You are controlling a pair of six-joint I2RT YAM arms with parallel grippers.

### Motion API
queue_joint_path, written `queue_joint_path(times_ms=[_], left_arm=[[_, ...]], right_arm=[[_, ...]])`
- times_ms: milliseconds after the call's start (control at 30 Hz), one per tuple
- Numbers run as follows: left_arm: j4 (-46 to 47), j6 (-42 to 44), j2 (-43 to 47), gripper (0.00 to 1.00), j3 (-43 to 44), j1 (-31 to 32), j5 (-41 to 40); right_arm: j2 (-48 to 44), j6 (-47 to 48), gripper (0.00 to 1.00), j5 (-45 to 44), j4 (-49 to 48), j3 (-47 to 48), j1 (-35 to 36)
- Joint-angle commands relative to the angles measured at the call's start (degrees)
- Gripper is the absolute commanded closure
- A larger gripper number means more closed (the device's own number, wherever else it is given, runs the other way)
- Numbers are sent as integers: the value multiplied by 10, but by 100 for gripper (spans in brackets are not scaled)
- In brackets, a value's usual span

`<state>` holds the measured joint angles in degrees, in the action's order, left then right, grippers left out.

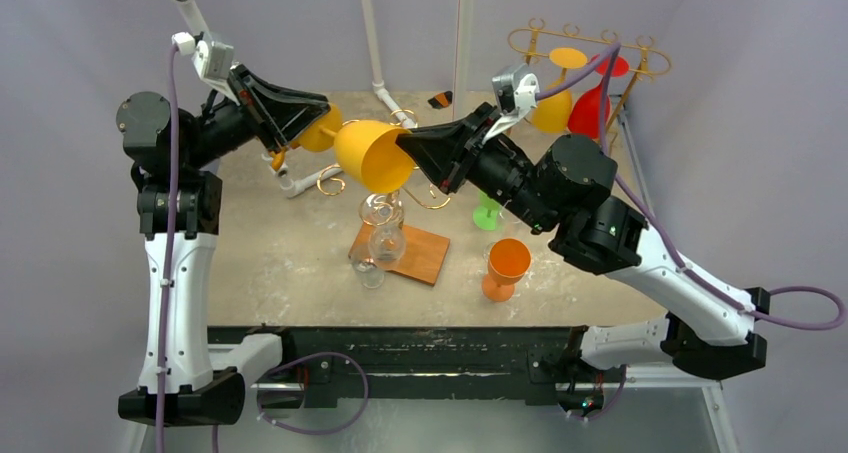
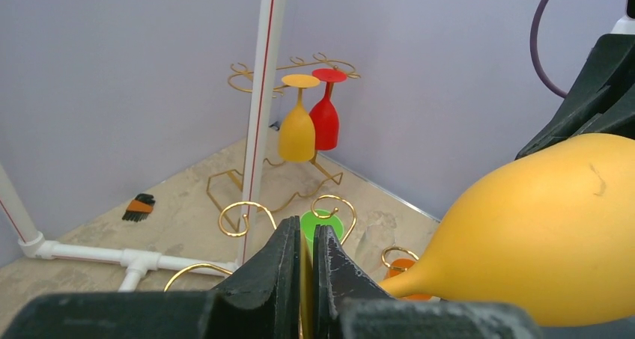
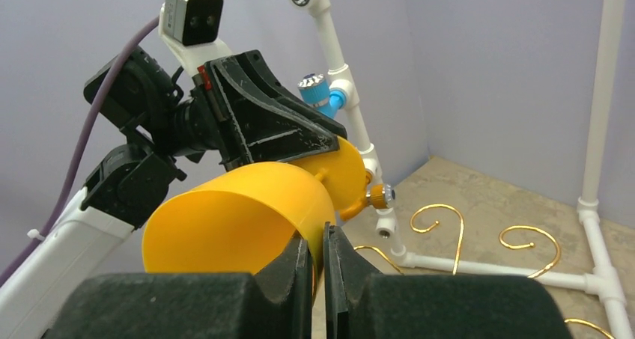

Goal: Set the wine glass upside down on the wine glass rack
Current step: Turn the wine glass upside down at the wine rack.

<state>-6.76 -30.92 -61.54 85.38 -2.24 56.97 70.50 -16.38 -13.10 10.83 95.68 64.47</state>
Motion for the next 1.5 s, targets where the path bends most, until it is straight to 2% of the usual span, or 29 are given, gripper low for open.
queue_joint_path(times_ms=[0, 133, 167, 233, 267, 333, 467, 700, 867, 1200, 1367, 1467], left_arm=[[-31, -148, 18, 100, 13, 6, 24], [-51, -112, 23, 100, 25, 6, 29], [-51, -98, 26, 100, 31, 6, 25], [-35, -52, 34, 100, 50, 6, 29], [-24, -30, 37, 100, 61, 6, 31], [-8, 18, 40, 100, 87, 6, 36], [-28, 119, 37, 100, 143, 6, 40], [-49, 267, 57, 100, 179, 6, 86], [-56, 402, 103, 100, 159, 3, 105], [-87, 538, 152, 100, 146, -23, 150], [-108, 584, 172, 100, 130, -37, 172], [-107, 594, 180, 100, 120, -47, 185]], right_arm=[[-22, 19, 100, -45, -51, -1, 0], [-25, 33, 100, -53, -44, -10, 0], [-24, 32, 88, -51, -34, -8, 0], [-23, 27, 55, -43, -10, 0, 0], [-24, 24, 42, -39, 5, 6, 0], [-30, 16, 25, -27, 31, 13, 0], [-60, 1, 2, 20, 84, 15, 0], [-95, -25, 1, 90, 201, 48, 0], [-61, -28, 1, 119, 262, 131, 0], [56, -61, 1, 265, 203, 152, 1], [63, -64, 1, 288, 128, 114, 12], [83, -46, 1, 272, 129, 125, 37]])
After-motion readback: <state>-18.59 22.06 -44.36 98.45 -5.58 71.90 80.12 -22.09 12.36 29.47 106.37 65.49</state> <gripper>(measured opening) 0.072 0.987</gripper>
